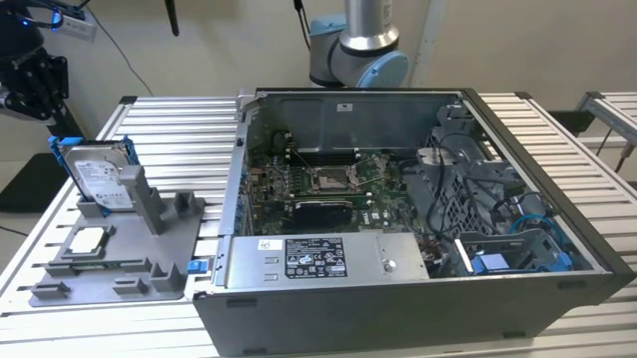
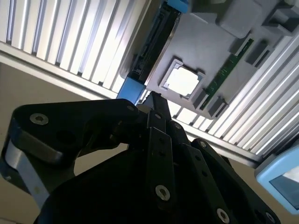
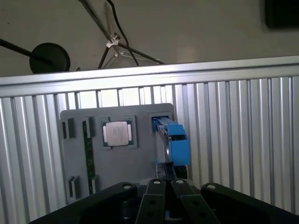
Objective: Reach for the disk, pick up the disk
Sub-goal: 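Pick up the disk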
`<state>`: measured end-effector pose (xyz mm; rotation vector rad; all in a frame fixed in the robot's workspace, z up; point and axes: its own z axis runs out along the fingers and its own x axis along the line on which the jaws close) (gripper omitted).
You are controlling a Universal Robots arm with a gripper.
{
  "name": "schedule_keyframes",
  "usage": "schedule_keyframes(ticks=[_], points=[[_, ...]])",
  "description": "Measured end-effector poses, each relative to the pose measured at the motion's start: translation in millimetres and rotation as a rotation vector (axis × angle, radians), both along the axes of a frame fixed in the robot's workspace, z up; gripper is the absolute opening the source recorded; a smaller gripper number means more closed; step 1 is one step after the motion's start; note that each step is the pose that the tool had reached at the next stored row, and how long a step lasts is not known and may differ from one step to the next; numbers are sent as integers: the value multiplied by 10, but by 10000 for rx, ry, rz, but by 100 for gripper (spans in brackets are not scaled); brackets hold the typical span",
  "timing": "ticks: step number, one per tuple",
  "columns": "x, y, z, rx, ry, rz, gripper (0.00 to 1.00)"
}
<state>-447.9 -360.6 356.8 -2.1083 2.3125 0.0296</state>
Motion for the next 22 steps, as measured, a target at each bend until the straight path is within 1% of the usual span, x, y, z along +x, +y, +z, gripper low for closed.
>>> schedule_keyframes(ticks=[6, 10, 14, 18, 22], points=[[0, 0, -1, 38, -1, 0, 0], [2, 4, -1, 40, -3, 22, 0], [5, 38, -13, 40, -3, 208, 0], [5, 95, -26, 35, -3, 363, 0], [5, 94, -27, 20, -4, 367, 0]])
